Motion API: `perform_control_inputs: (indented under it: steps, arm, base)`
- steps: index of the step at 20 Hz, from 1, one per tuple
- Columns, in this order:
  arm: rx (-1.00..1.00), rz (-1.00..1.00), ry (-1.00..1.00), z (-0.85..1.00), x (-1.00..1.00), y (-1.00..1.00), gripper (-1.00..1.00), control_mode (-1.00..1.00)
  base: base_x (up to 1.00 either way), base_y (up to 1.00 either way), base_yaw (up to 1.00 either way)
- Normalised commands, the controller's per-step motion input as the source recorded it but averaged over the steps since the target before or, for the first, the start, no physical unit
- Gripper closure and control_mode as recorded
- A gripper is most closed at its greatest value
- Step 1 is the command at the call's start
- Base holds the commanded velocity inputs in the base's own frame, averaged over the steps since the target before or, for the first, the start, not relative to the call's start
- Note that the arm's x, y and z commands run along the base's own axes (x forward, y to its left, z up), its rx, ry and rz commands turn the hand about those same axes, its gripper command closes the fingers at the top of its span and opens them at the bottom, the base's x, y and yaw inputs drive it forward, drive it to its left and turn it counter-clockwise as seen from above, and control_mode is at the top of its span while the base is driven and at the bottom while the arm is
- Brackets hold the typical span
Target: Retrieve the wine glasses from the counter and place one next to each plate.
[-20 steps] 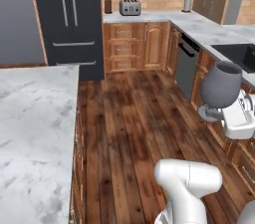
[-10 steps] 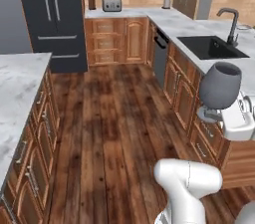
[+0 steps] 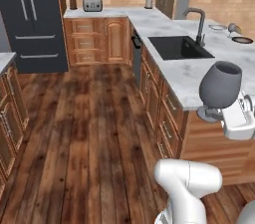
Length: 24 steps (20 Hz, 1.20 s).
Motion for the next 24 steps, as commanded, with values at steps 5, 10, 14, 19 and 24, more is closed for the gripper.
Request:
perform_control_inputs:
  steps: [5, 10, 14, 19, 24]
  arm:
    - [0.0, 0.0, 0.0, 0.0, 0.0, 0.0, 1.0, 1.0]
    - [0.0, 0.0, 0.0, 0.0, 0.0, 0.0, 1.0, 1.0]
    - [0.0, 0.0, 0.0, 0.0, 0.0, 0.0, 1.0, 1.0]
    - [0.0, 0.0, 0.0, 0.0, 0.0, 0.0, 1.0, 1.0]
    - [0.0, 0.0, 0.0, 0.0, 0.0, 0.0, 1.0, 1.0]
  base:
    - [-0.03, -1.0, 0.05]
    - [0.0, -1.0, 0.08]
    - [0.0, -1.0, 0.08]
    - [-0.02, -1.0, 0.07]
    - [-0.23, -1.0, 0.03]
